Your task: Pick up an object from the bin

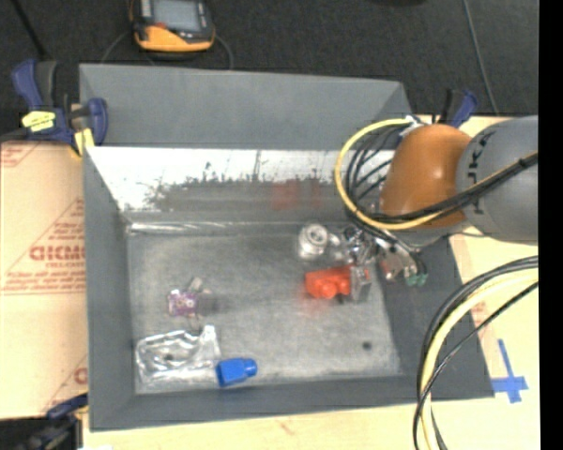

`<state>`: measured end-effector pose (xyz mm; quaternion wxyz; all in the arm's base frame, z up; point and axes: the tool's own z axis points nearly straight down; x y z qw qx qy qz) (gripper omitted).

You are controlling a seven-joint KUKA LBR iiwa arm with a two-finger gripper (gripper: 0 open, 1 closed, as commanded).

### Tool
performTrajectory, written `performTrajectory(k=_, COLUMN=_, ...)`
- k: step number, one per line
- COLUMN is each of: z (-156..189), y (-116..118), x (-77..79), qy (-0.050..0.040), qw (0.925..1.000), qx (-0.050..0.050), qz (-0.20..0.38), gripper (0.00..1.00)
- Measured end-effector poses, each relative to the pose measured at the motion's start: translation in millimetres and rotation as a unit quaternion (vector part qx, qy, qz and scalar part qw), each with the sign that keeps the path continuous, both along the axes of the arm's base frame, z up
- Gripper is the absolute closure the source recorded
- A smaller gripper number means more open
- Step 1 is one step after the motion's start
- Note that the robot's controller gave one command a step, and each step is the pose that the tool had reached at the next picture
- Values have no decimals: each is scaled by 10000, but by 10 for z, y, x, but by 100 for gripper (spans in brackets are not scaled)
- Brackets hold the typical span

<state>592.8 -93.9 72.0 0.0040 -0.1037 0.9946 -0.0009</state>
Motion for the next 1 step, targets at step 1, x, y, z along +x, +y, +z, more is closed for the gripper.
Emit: performTrajectory(k=1, z=1889, y=-22, x=-152, qy=-25, qw=10000, qx=-12, qz=86, gripper=100)
